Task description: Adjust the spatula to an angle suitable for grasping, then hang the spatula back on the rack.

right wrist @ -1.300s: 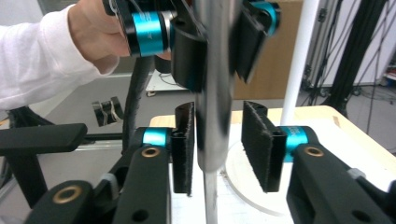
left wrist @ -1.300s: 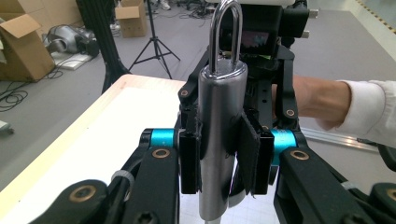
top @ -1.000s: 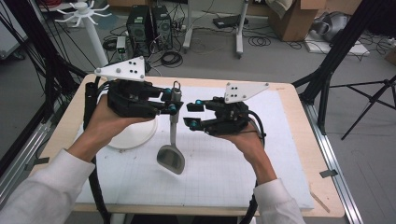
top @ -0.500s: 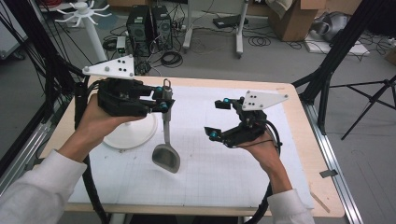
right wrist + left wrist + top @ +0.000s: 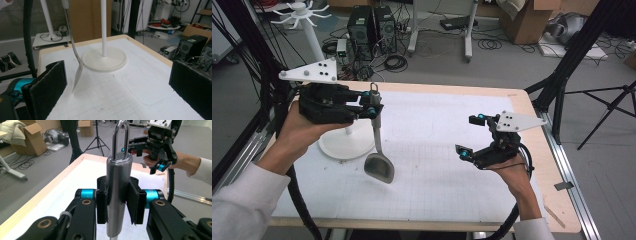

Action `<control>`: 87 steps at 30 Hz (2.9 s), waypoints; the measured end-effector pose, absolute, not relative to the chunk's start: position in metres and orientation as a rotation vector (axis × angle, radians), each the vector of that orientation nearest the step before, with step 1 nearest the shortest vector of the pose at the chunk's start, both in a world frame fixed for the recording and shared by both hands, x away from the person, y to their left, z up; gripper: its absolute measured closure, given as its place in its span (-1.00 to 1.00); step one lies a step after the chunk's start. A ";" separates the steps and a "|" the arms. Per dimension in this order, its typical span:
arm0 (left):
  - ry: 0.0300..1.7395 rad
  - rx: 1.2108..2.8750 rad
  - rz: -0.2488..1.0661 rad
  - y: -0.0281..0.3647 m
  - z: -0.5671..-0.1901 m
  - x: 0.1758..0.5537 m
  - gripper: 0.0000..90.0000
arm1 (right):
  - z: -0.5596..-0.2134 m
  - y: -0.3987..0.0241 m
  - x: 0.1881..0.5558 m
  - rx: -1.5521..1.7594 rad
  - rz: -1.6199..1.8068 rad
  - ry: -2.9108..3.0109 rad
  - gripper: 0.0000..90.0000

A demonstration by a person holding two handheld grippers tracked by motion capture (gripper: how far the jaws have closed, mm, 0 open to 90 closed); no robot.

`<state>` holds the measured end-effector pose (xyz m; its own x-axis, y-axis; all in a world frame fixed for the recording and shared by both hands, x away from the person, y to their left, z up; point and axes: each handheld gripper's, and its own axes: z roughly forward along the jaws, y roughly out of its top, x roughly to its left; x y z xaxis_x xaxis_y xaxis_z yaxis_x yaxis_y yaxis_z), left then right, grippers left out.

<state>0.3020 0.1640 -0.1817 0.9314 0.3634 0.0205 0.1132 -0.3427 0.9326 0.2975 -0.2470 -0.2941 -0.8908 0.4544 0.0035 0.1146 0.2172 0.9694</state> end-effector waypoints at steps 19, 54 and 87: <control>0.375 1.920 0.284 0.182 -0.186 0.302 0.60 | -0.320 -0.272 0.292 0.617 1.681 2.173 -0.99; 0.509 1.926 0.379 0.244 -0.178 0.302 0.61 | -0.353 -0.299 0.285 0.734 1.681 2.081 -0.99; 0.581 1.897 0.449 0.257 -0.154 0.326 0.61 | -0.354 -0.295 0.287 0.726 1.664 2.104 -0.99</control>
<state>0.3257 0.2569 -0.1539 0.8115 0.5829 0.0426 0.1877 -0.3290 0.9255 0.2868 -0.2950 -0.3543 -0.8029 0.5952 0.0344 0.1705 0.1740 0.9699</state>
